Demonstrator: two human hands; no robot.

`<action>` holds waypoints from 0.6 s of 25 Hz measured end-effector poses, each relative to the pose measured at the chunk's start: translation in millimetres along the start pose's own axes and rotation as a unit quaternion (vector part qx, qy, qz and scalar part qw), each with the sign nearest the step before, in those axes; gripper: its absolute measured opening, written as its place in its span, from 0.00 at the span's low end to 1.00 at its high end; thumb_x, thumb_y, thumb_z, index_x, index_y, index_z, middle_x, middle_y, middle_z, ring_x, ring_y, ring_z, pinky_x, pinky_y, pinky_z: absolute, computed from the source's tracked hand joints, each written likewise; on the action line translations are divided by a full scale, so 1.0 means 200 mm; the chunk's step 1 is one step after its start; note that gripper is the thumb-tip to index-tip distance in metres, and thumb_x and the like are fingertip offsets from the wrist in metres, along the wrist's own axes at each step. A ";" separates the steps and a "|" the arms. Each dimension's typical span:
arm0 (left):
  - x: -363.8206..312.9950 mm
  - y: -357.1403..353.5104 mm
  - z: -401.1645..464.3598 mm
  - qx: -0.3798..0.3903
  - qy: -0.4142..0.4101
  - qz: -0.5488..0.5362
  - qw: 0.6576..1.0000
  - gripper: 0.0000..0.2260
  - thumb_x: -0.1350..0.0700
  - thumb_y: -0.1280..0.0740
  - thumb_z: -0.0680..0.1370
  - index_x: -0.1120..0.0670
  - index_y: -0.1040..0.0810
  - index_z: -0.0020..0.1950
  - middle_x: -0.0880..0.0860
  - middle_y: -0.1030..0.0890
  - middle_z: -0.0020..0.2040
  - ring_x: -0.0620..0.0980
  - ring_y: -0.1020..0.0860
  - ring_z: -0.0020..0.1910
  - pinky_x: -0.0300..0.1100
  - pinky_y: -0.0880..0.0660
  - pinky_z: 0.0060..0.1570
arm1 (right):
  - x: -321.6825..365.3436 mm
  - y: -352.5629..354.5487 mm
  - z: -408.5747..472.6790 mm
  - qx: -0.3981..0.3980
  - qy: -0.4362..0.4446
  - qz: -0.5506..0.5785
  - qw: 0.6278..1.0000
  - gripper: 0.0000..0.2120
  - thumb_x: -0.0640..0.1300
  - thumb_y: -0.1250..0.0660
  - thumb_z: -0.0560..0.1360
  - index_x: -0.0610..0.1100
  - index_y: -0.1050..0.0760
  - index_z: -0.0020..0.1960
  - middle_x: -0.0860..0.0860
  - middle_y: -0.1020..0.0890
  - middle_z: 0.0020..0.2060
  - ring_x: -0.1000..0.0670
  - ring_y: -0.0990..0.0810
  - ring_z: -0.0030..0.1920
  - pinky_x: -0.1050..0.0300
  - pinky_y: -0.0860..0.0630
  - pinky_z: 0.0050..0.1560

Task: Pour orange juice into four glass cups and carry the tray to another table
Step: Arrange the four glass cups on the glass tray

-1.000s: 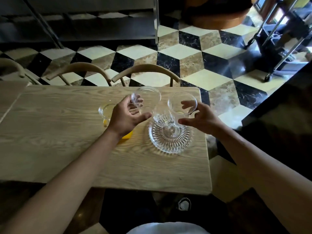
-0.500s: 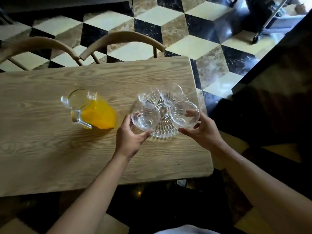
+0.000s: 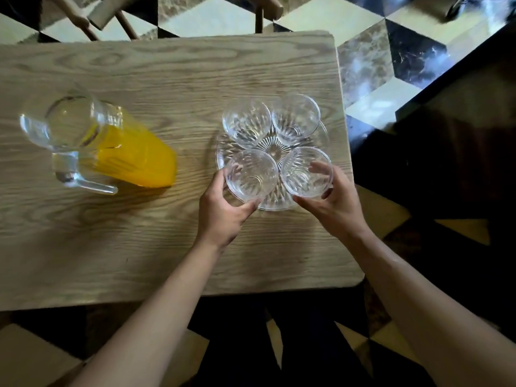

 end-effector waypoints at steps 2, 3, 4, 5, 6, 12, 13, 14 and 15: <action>0.01 -0.01 0.00 -0.003 0.000 -0.006 1.000 0.34 0.55 0.16 0.68 0.54 0.25 0.71 0.49 0.19 0.67 0.47 0.21 0.68 0.54 0.26 0.71 | -0.01 0.00 0.01 -0.003 0.000 -0.002 1.000 0.35 0.47 0.17 0.66 0.46 0.25 0.70 0.56 0.20 0.62 0.58 0.22 0.62 0.61 0.24 0.61; 0.01 -0.01 0.00 -0.004 0.002 -0.007 1.000 0.34 0.56 0.16 0.67 0.54 0.25 0.71 0.49 0.19 0.67 0.47 0.21 0.68 0.53 0.26 0.71 | -0.02 0.00 0.02 -0.002 -0.002 0.000 1.000 0.35 0.46 0.17 0.66 0.46 0.25 0.70 0.55 0.20 0.63 0.57 0.22 0.63 0.58 0.24 0.64; 0.01 -0.01 0.00 -0.005 0.003 -0.007 1.000 0.34 0.57 0.16 0.67 0.53 0.25 0.71 0.49 0.19 0.67 0.47 0.21 0.68 0.51 0.26 0.71 | -0.02 0.00 0.03 -0.001 -0.002 0.004 1.000 0.35 0.46 0.17 0.66 0.46 0.25 0.70 0.54 0.20 0.63 0.55 0.22 0.64 0.54 0.24 0.66; 0.02 -0.01 0.00 -0.007 0.004 -0.004 1.000 0.35 0.57 0.15 0.67 0.54 0.24 0.71 0.49 0.19 0.67 0.47 0.21 0.67 0.47 0.25 0.70 | -0.03 0.00 0.04 -0.001 -0.002 0.007 1.000 0.35 0.46 0.17 0.65 0.46 0.25 0.69 0.53 0.20 0.63 0.54 0.21 0.64 0.51 0.24 0.67; 0.02 -0.01 0.01 -0.008 0.006 0.000 1.000 0.35 0.57 0.15 0.67 0.54 0.24 0.71 0.49 0.19 0.67 0.47 0.20 0.66 0.43 0.25 0.69 | -0.04 0.00 0.05 -0.001 -0.001 0.008 1.000 0.34 0.46 0.18 0.65 0.46 0.25 0.69 0.53 0.20 0.63 0.53 0.21 0.64 0.49 0.24 0.67; 0.04 -0.04 0.04 -0.001 0.009 0.004 1.000 0.36 0.56 0.16 0.67 0.53 0.25 0.72 0.49 0.19 0.67 0.46 0.21 0.67 0.46 0.24 0.66 | -0.03 -0.02 0.07 0.004 0.011 -0.016 1.000 0.34 0.50 0.18 0.66 0.45 0.24 0.69 0.53 0.19 0.62 0.51 0.22 0.62 0.59 0.26 0.63; 0.04 -0.03 0.04 -0.002 0.012 0.004 1.000 0.36 0.55 0.16 0.67 0.53 0.25 0.72 0.48 0.19 0.67 0.45 0.21 0.67 0.47 0.24 0.66 | -0.03 -0.03 0.07 0.005 0.013 -0.017 1.000 0.34 0.50 0.18 0.66 0.44 0.24 0.69 0.52 0.19 0.62 0.51 0.22 0.62 0.64 0.28 0.62; 0.03 -0.03 0.04 -0.005 0.014 0.005 1.000 0.36 0.54 0.16 0.68 0.52 0.26 0.72 0.47 0.19 0.67 0.44 0.21 0.67 0.47 0.24 0.66 | -0.02 -0.03 0.07 0.006 0.015 -0.019 1.000 0.34 0.49 0.18 0.66 0.43 0.24 0.69 0.51 0.19 0.62 0.51 0.23 0.63 0.68 0.30 0.62; 0.03 -0.03 0.04 -0.008 0.017 0.005 1.000 0.35 0.54 0.16 0.68 0.51 0.26 0.73 0.46 0.19 0.66 0.43 0.21 0.67 0.47 0.24 0.65 | -0.02 -0.04 0.08 0.006 0.017 -0.021 1.000 0.34 0.48 0.18 0.67 0.43 0.24 0.69 0.50 0.19 0.62 0.51 0.23 0.63 0.72 0.32 0.61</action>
Point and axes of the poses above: each hand's wrist, its own z-axis towards the middle knuckle, its own y-axis out of the back of the hand, x = y × z, the point moved 10 cm from there along z, towards the middle knuckle
